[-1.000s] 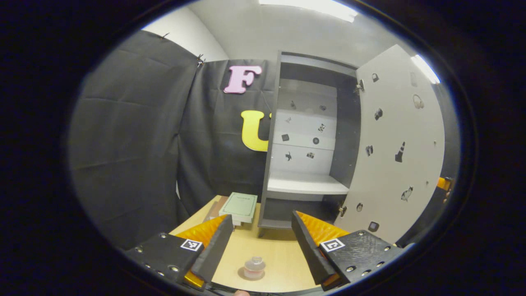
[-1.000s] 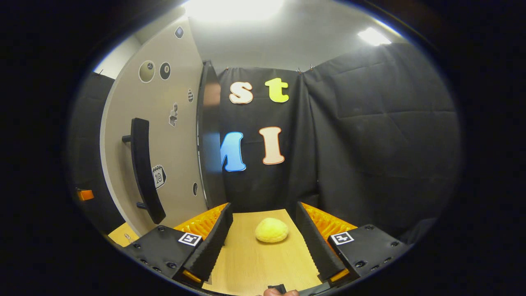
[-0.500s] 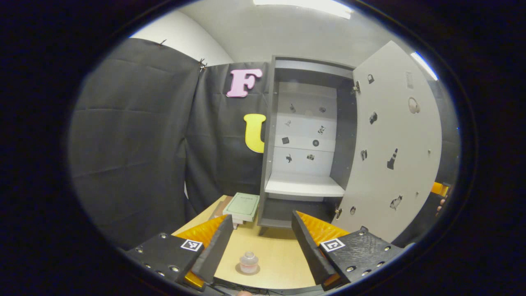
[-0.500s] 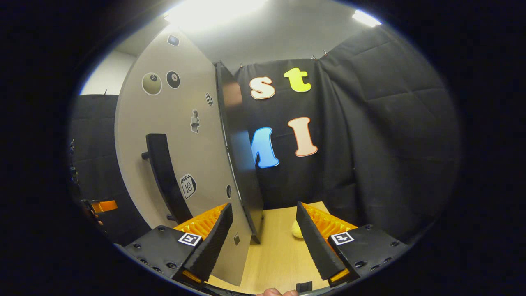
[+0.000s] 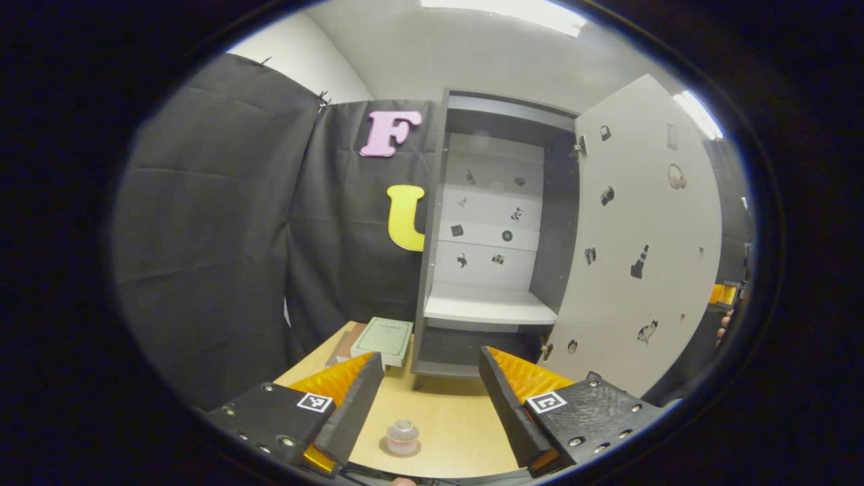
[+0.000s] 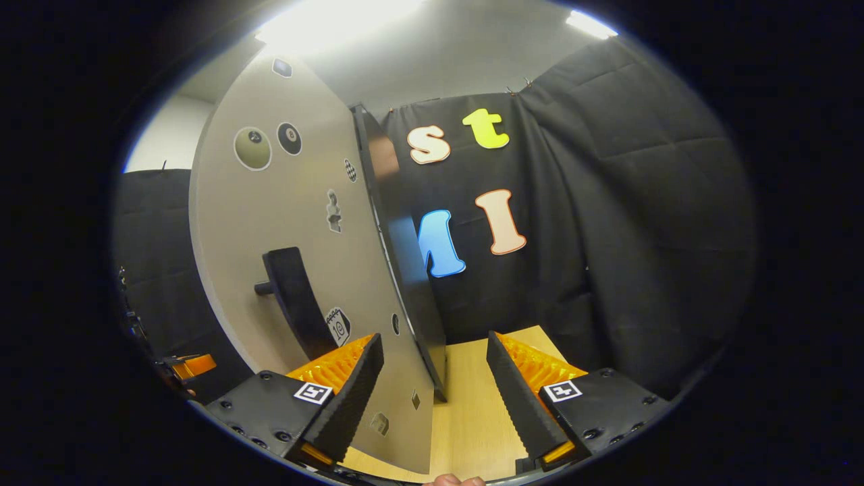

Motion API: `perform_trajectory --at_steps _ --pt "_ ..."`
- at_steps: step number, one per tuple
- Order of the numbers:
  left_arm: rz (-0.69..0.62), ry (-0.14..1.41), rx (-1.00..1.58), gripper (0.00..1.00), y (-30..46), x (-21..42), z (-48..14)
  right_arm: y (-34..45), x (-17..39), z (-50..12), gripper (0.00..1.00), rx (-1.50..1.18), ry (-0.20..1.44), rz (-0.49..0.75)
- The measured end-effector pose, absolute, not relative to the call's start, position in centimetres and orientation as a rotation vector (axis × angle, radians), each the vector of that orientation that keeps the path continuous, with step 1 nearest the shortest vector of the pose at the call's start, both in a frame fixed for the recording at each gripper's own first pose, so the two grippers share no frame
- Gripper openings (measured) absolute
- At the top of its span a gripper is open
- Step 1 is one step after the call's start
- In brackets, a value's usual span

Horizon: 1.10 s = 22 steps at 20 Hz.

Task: Open the cabinet door with the right hand, grasp the bottle in the cabinet with the left hand and place it on the coaster, then close the cabinet door with the right hand.

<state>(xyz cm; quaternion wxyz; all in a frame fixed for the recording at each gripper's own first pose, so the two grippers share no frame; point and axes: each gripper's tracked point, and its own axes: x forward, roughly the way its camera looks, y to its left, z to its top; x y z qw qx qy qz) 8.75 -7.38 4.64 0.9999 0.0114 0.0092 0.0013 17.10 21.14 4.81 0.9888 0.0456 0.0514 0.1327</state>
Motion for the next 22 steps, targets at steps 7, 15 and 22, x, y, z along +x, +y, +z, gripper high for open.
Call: perform_trajectory --at_steps 7,15,22 --pt "-0.043 0.024 0.054 0.86 -1.4 10.7 4.6 23.7 16.2 5.6 0.96 0.047 0.067 0.205" --pt "-0.040 0.010 0.047 0.88 4.1 10.3 4.0 31.1 14.2 5.1 0.96 0.013 0.063 0.261" --pt "-0.024 0.027 0.036 0.86 8.7 10.1 3.0 36.6 14.1 4.3 0.96 0.034 0.087 0.317"
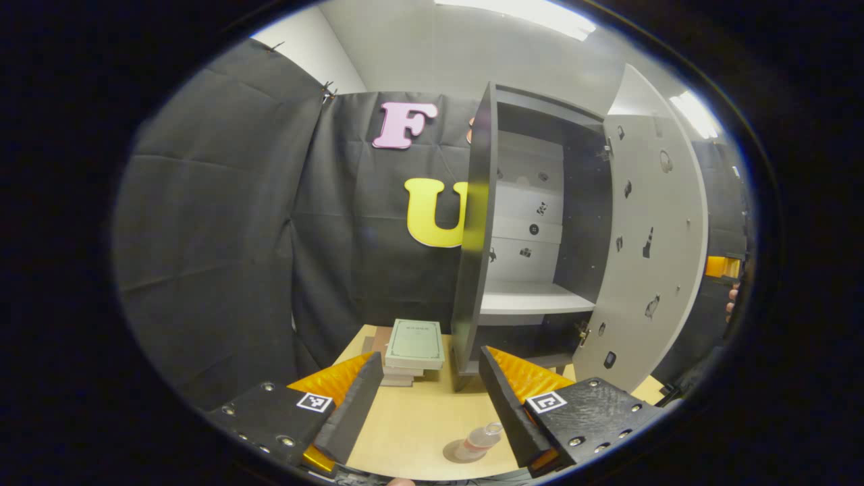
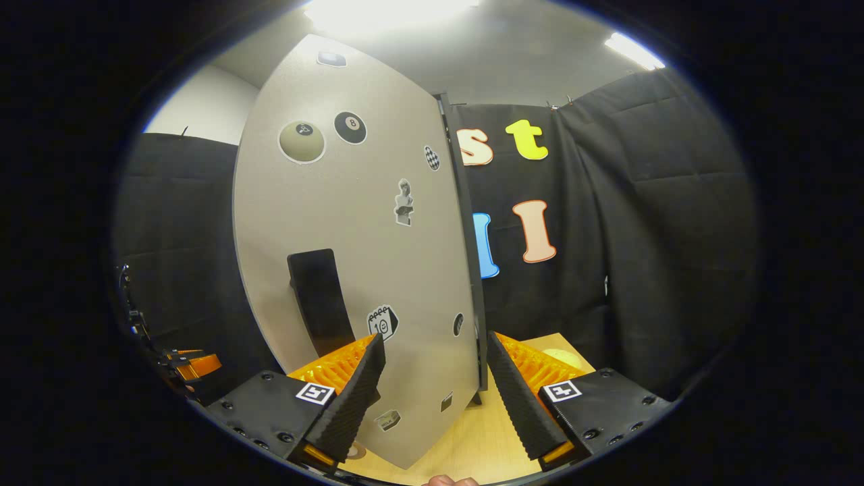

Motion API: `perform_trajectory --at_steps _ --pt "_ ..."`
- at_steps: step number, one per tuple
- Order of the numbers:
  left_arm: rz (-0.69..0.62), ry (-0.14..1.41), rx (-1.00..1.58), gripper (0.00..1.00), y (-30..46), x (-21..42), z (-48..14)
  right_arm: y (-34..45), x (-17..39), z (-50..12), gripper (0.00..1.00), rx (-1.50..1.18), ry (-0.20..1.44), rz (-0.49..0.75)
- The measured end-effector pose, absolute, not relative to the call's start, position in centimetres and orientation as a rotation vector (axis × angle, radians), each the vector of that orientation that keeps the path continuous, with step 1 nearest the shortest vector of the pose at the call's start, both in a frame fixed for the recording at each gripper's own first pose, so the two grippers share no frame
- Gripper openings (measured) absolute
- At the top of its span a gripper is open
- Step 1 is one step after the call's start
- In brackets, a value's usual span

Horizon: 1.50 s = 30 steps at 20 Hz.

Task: Open the cabinet door with the right hand, grasp the bottle in the cabinet with the left hand and place it on the coaster, then close the cabinet door with the right hand.

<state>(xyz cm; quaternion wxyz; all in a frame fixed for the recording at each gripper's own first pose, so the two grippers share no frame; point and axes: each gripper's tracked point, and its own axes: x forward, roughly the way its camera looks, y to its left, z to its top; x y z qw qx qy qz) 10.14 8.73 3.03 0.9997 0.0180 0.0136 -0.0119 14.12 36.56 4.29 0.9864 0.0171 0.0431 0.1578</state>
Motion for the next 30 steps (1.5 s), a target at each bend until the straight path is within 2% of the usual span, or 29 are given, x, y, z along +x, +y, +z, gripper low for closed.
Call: perform_trajectory --at_steps 6,10,13,14,17,20,23,25,30 --pt "-0.009 0.041 0.028 0.86 11.9 10.0 3.0 41.9 15.4 3.8 0.96 0.051 0.109 0.376" --pt "-0.011 0.063 0.027 0.88 12.3 10.2 2.6 45.8 15.4 4.3 0.97 0.120 0.131 0.481" --pt "-0.033 0.070 0.005 0.87 12.3 10.5 2.6 46.3 15.6 5.0 0.97 0.084 0.113 0.482" --pt "-0.043 0.071 -0.006 0.91 12.2 10.6 2.5 46.0 15.2 5.0 0.97 0.057 0.106 0.472" --pt "-0.079 0.076 -0.035 0.91 11.2 11.6 1.7 43.4 14.3 4.8 0.97 0.004 0.088 0.411" --pt "-0.097 0.090 -0.069 0.87 8.7 14.6 2.4 39.5 14.2 5.1 0.97 0.002 0.043 0.326" --pt "-0.095 0.083 -0.052 0.86 7.1 14.7 2.9 35.8 14.5 4.2 0.98 0.020 0.065 0.260" --pt "-0.089 0.060 -0.030 0.88 6.0 14.2 3.9 33.8 14.8 3.7 0.98 0.039 0.081 0.242" --pt "-0.044 -0.004 0.015 0.86 2.0 13.0 6.8 29.7 15.4 3.7 0.98 0.019 0.080 0.244"
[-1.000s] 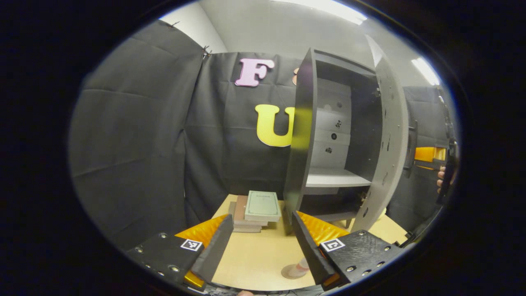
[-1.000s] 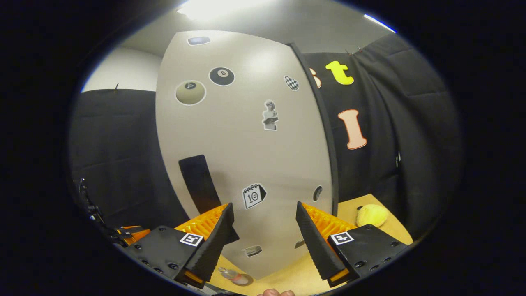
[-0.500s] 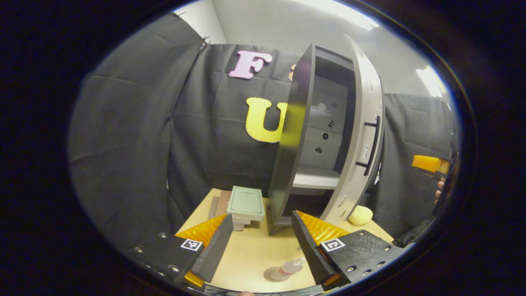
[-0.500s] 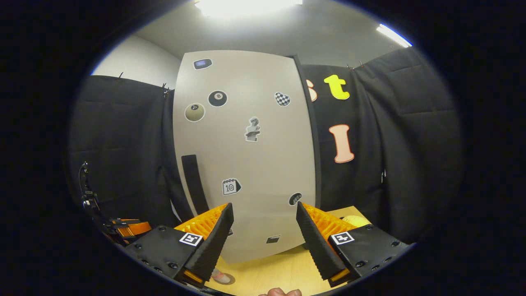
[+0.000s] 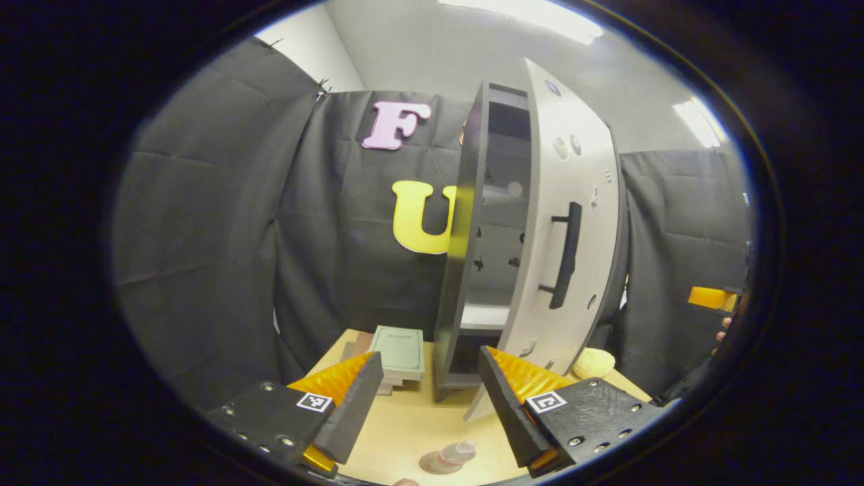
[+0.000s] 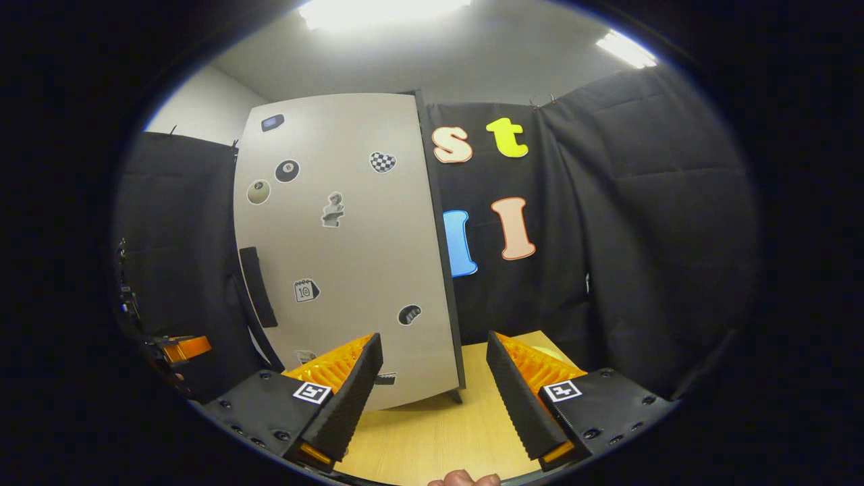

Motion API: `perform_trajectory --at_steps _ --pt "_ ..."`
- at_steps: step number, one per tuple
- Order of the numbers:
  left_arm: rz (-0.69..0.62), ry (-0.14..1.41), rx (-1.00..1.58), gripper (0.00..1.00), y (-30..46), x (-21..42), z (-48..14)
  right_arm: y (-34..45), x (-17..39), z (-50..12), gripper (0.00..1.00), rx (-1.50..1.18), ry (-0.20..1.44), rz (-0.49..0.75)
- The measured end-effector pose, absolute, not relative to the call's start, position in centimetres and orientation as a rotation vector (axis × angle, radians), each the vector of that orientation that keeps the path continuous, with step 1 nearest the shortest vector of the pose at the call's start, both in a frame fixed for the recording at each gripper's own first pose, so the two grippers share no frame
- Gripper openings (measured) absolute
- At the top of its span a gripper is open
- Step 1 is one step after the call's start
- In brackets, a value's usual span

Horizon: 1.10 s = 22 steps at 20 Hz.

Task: Open the cabinet door with the right hand, grasp the bottle in the cabinet with the left hand and place it on the coaster, then close the cabinet door with the right hand.

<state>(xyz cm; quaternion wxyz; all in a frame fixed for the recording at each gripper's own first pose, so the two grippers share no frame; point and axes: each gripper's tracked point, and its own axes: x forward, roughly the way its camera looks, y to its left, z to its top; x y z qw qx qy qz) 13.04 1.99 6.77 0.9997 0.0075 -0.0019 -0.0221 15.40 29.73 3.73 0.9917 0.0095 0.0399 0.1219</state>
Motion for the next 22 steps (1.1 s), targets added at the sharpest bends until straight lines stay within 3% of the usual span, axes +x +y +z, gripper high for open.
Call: perform_trajectory --at_steps 10,19,20,22 --pt "0.011 -0.121 0.010 0.88 -10.3 10.6 10.3 24.1 18.6 4.1 0.98 0.021 0.065 0.340" --pt "0.046 -0.116 -0.013 0.86 -11.8 8.1 11.4 24.7 18.2 4.9 0.98 0.046 0.065 0.420" --pt "0.057 -0.120 -0.018 0.91 -11.7 7.7 11.5 24.6 18.0 5.1 0.98 0.041 0.059 0.426" --pt "0.064 -0.120 -0.018 0.86 -12.0 7.2 11.5 24.4 17.8 5.3 0.98 0.042 0.050 0.427"
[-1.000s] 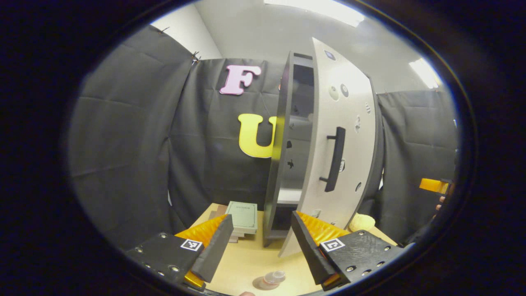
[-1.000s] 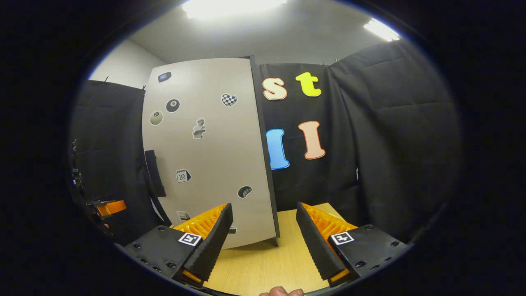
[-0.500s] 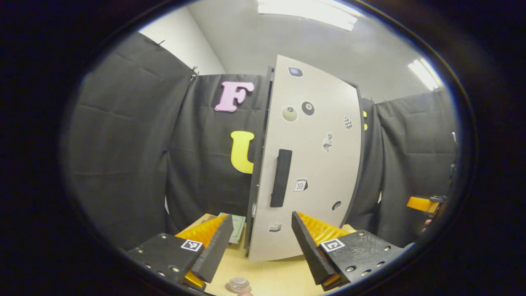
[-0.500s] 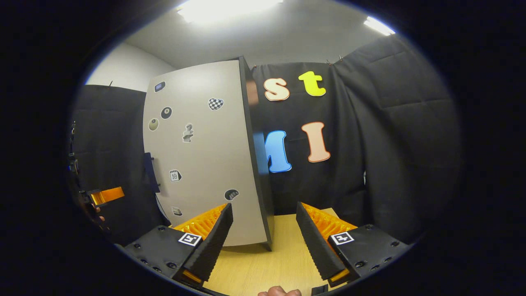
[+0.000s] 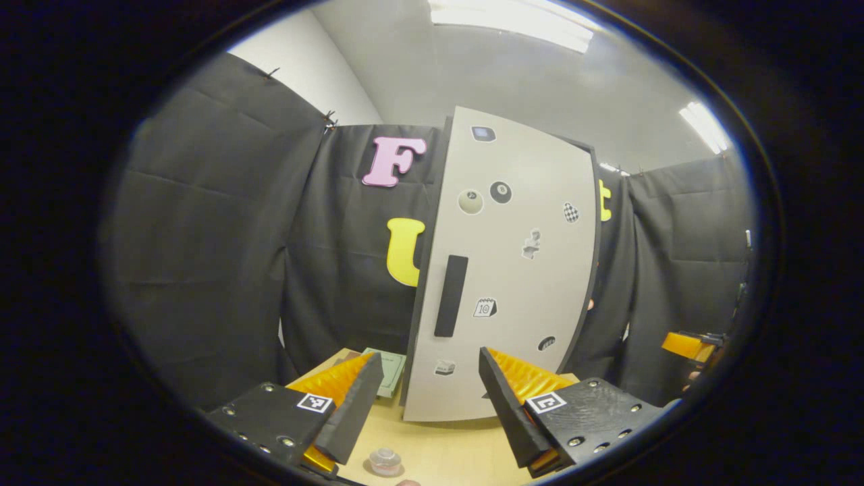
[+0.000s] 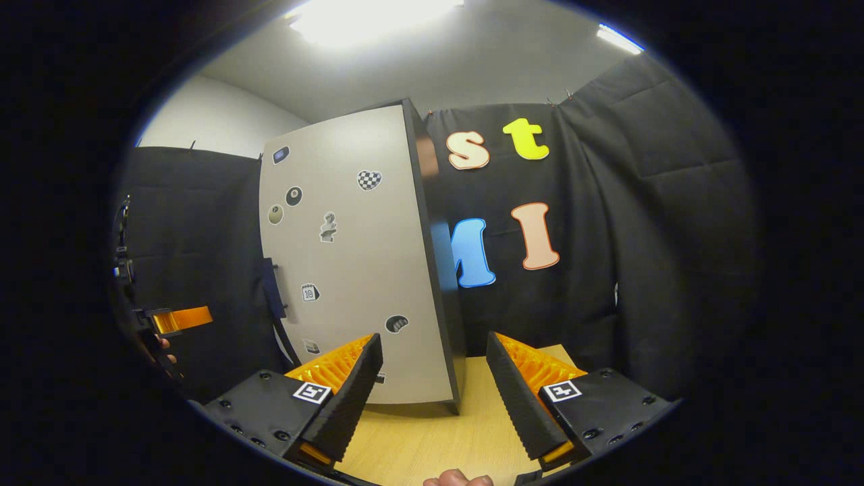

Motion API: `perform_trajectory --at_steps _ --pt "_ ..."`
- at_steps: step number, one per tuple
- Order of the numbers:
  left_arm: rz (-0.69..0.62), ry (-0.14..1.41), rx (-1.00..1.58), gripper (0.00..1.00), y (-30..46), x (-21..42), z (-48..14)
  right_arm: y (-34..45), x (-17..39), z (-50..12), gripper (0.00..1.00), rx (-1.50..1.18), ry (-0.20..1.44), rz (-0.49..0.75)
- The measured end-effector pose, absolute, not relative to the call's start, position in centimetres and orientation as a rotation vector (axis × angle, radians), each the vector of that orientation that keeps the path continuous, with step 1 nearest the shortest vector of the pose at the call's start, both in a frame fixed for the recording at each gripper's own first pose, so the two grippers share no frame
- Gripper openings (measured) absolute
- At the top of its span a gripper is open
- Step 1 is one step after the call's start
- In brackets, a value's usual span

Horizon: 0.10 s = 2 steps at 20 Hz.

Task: Open the cabinet door with the right hand, grasp the bottle in the cabinet with the left hand and place it on the coaster, then close the cabinet door with the right hand.

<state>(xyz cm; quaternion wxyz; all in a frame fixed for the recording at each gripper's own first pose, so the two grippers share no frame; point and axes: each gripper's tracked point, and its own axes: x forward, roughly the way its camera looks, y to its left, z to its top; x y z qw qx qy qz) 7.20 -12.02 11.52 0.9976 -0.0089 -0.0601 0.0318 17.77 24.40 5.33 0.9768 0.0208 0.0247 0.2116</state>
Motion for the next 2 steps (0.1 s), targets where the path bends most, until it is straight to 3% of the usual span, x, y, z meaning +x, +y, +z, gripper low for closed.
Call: perform_trajectory --at_steps 1,2 --pt "0.067 -0.119 -0.011 0.86 -12.15 7.24 11.51 24.44 17.77 5.40 0.98 0.048 0.052 0.428" --pt "0.069 -0.123 0.000 0.86 -12.31 7.10 11.68 24.62 17.78 5.31 0.92 0.052 0.056 0.433"
